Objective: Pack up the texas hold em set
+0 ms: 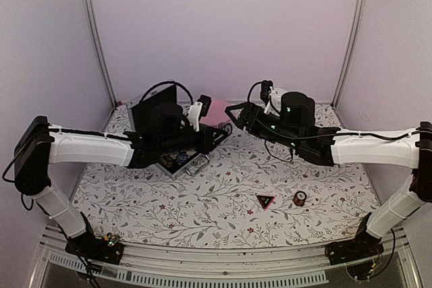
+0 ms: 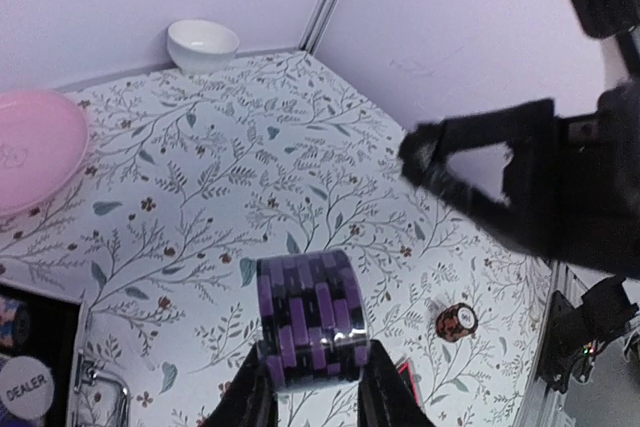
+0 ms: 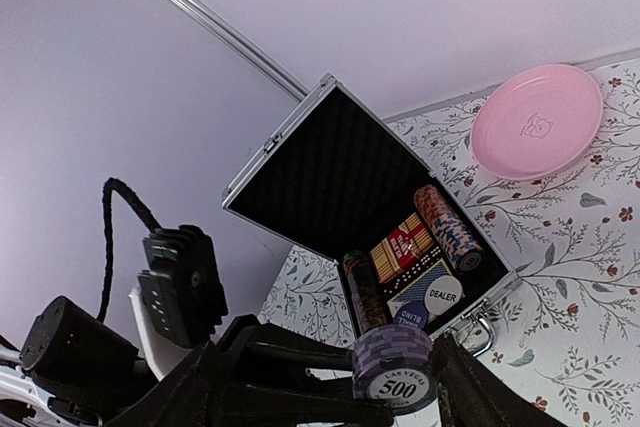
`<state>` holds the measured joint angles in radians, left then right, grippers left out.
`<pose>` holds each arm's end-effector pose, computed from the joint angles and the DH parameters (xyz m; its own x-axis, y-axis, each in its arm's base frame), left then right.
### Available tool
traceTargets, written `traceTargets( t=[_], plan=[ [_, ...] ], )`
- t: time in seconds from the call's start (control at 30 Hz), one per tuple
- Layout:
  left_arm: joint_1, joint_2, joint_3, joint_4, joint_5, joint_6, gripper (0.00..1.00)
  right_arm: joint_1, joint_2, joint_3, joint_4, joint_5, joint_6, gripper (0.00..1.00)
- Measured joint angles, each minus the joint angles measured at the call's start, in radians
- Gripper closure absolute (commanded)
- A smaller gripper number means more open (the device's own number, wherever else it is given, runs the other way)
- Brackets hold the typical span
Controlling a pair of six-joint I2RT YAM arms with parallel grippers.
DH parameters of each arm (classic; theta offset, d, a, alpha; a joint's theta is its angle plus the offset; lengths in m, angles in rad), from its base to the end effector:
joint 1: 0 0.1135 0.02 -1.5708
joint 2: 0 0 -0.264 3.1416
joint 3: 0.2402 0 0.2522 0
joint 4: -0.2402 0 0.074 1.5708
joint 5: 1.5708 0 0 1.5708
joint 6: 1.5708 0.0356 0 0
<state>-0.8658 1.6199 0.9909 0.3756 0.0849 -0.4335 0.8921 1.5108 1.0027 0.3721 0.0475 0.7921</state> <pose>0.2390 -0.2855 0.2541 -0.4885 -0.0717 -0.8696 0.6687 0.6094 -0.4259 0.2248 0.2760 0.2954 -0.5922 0.3983 -0.7004 -0.4648 0.5413 0.7007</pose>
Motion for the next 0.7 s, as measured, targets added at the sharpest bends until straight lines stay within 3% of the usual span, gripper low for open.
traceTargets(
  t=[0.33, 0.7],
  plan=[
    [0.000, -0.023, -0.109, -0.290, -0.015, 0.108, 1.00, -0.026, -0.091, -0.087, -0.029, 0.090, -0.021, 0.26],
    [0.002, 0.054, -0.086, -0.568, 0.049, 0.247, 1.00, -0.095, -0.143, -0.137, -0.080, 0.147, -0.045, 0.26]
  ],
)
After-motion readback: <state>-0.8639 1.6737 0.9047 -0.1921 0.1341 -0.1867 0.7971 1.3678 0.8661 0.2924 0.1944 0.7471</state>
